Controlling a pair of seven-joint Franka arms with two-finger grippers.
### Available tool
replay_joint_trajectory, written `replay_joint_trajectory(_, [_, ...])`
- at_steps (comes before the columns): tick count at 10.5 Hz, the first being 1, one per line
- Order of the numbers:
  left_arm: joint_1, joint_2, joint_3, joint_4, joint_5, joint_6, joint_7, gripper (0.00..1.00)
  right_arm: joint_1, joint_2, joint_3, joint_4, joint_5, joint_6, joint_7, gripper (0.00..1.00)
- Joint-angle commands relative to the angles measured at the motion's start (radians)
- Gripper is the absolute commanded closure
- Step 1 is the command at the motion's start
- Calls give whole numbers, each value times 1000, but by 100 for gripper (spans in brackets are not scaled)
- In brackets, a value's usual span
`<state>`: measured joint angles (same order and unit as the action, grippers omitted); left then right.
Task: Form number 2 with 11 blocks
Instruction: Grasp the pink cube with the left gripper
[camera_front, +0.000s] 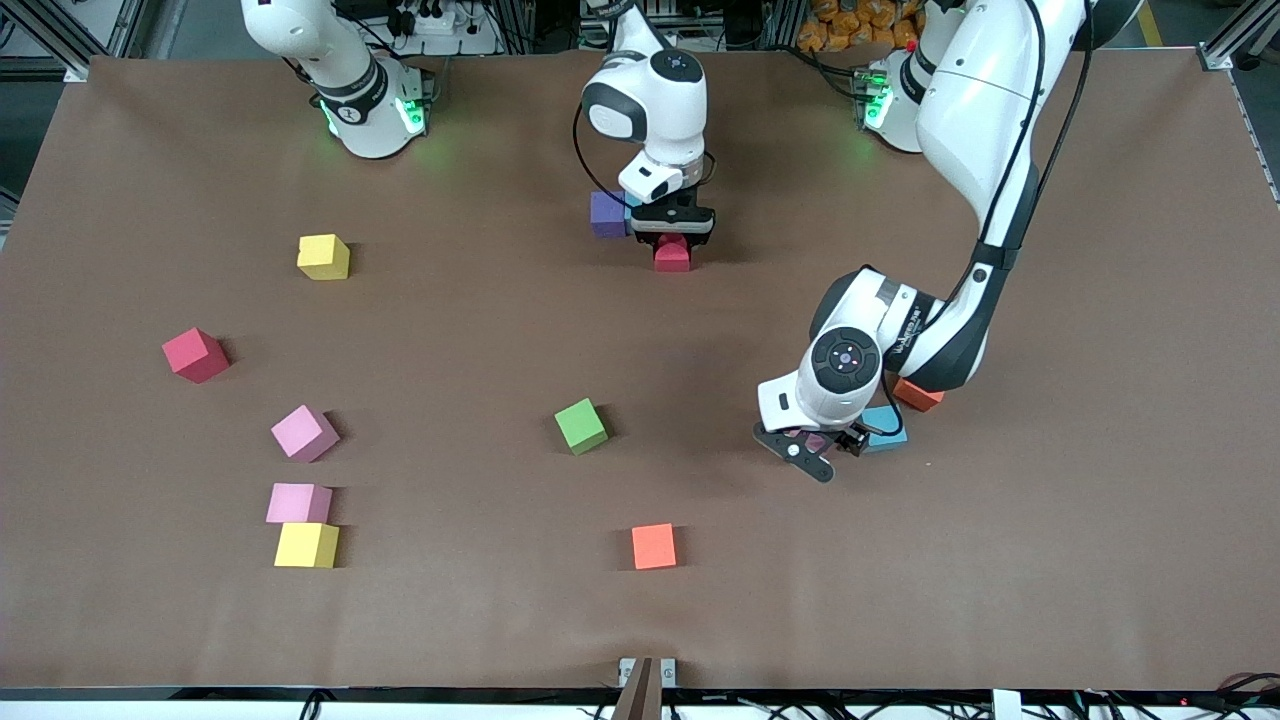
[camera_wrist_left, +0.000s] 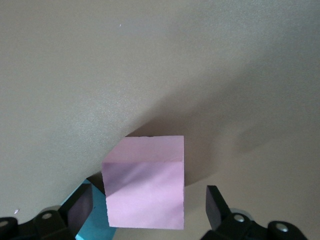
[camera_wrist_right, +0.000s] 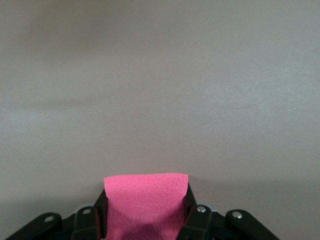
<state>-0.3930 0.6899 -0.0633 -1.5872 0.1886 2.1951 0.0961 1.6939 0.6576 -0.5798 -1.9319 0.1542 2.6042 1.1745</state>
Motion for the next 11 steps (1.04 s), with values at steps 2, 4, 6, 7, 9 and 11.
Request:
replay_joint_trajectory(2, [-1,16,-1,1,14,37,10,0,36,-9,-9,-27,-13,1,45,79])
replay_joint_trajectory(4, [2,22,-1,-11,15,57,10,0,36,-9,-9,-27,-13,1,45,79])
replay_joint_trajectory(6, [3,36,-1,-13,15,83,1,0,43,-7,-9,-30,-13,1,45,79])
replay_joint_trajectory(7, [2,42,-1,-14,14,86,-9,0,44,-7,-9,-32,-13,1,45,79])
replay_joint_trajectory(9, [3,46,0,-36,12,127,-24,0,43,-7,-9,-32,-13,1,45,63])
replay_joint_trajectory(11, [6,53,0,-48,12,146,-73,0,39,-7,-9,-29,-13,1,45,0])
